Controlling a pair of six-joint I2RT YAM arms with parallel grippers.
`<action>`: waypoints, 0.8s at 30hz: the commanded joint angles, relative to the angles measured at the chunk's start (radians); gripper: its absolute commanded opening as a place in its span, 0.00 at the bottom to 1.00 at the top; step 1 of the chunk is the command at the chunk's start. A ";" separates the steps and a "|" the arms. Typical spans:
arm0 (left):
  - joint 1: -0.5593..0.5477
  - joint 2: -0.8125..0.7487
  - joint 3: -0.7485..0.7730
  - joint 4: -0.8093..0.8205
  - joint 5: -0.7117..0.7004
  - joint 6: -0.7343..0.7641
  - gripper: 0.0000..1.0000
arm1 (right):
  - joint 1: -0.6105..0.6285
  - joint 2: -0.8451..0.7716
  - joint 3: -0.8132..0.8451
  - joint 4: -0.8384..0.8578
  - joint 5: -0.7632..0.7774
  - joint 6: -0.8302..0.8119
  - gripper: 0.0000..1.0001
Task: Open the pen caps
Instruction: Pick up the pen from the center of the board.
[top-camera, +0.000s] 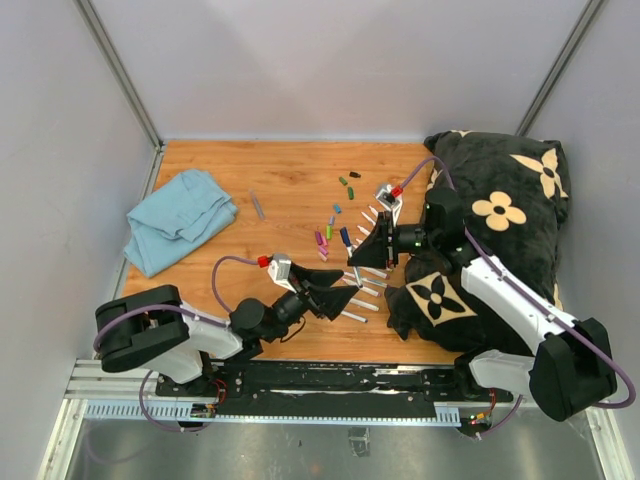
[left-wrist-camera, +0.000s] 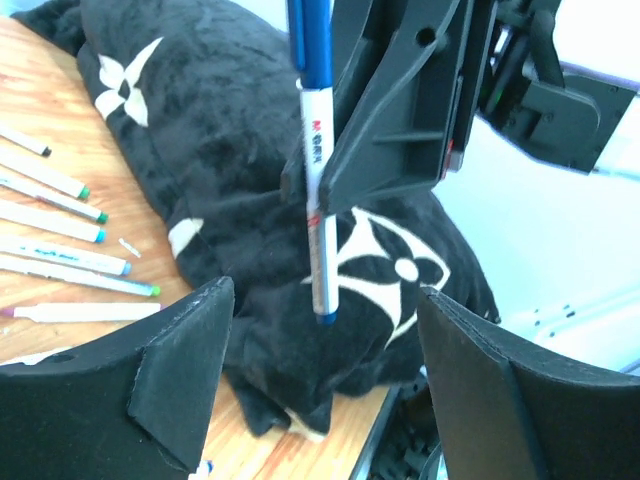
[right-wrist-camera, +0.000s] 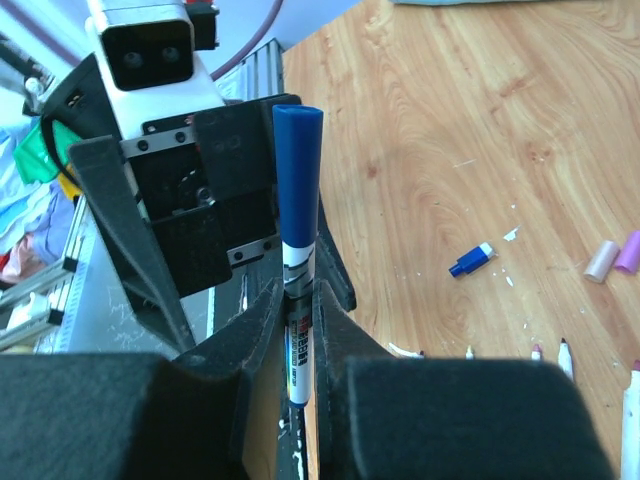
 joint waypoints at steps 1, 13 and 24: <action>-0.005 -0.047 -0.081 0.227 0.065 0.090 0.84 | -0.010 0.010 0.045 -0.103 -0.140 -0.162 0.01; 0.165 -0.410 -0.054 -0.170 0.272 -0.013 0.99 | -0.011 0.070 0.102 -0.247 -0.288 -0.303 0.07; 0.202 -0.373 0.102 -0.401 0.280 -0.068 0.77 | -0.008 0.083 0.110 -0.247 -0.369 -0.301 0.04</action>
